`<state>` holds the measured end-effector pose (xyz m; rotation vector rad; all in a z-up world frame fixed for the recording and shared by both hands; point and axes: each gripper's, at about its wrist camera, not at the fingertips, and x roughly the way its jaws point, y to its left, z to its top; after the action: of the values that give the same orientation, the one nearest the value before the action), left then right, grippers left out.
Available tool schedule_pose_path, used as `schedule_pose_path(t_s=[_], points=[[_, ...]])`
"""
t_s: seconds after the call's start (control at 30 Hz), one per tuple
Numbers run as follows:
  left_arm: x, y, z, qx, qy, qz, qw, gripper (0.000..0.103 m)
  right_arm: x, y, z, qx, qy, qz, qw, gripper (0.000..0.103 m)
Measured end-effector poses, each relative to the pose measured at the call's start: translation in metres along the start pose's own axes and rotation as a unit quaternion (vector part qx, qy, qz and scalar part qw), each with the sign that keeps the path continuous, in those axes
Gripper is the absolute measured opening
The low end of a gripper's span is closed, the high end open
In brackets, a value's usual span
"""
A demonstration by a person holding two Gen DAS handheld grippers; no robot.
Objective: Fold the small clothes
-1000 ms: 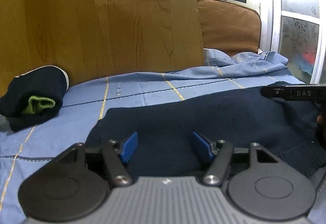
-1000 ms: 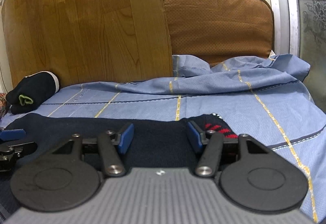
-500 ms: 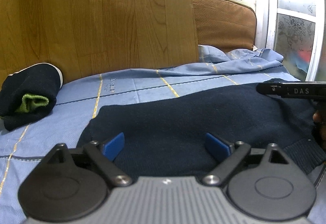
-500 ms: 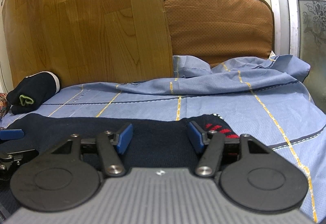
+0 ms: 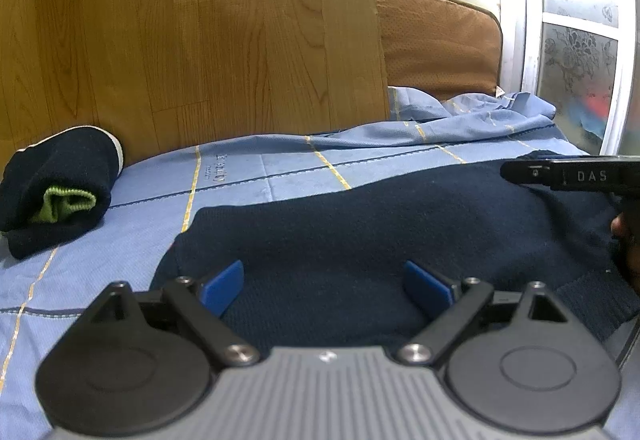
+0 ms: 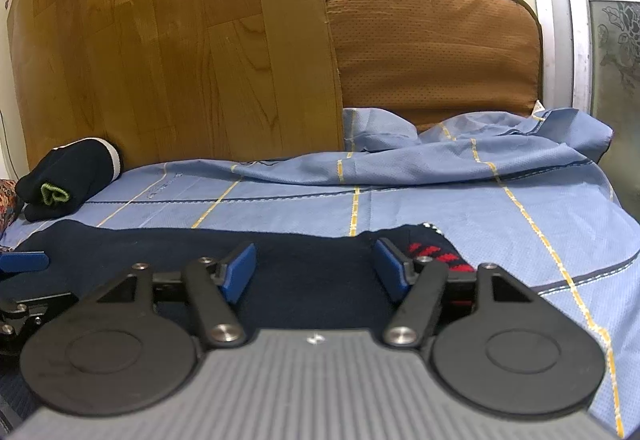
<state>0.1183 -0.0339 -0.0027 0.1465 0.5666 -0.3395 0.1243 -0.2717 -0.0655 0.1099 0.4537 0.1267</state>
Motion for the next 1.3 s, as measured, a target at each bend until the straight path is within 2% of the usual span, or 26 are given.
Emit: schedule_pose_path(t_s=[0.17, 0.3, 0.4, 1.1, 1.3], points=[[0.001, -0.002, 0.0, 0.015, 0.005, 0.007, 0.9998, 0.092, 0.001, 0.001, 0.0, -0.004, 0.002, 0.002, 1.0, 0.072], [0.002, -0.002, 0.0, 0.018, 0.009, 0.013, 0.9997, 0.098, 0.001, 0.0, 0.0, -0.006, 0.004, 0.007, 1.0, 0.075], [0.003, 0.003, 0.0, 0.007, 0.012, 0.003, 0.9999, 0.101, 0.002, -0.003, 0.0, -0.002, 0.006, 0.024, 1.0, 0.084], [0.001, 0.003, -0.003, 0.009, 0.009, -0.003, 0.9999, 0.103, 0.001, 0.004, -0.001, -0.026, 0.011, 0.008, 1.0, 0.087], [0.0, 0.004, -0.003, 0.012, 0.005, -0.006, 0.9999, 0.103, -0.013, 0.01, -0.009, -0.037, 0.001, -0.023, 0.999, 0.087]])
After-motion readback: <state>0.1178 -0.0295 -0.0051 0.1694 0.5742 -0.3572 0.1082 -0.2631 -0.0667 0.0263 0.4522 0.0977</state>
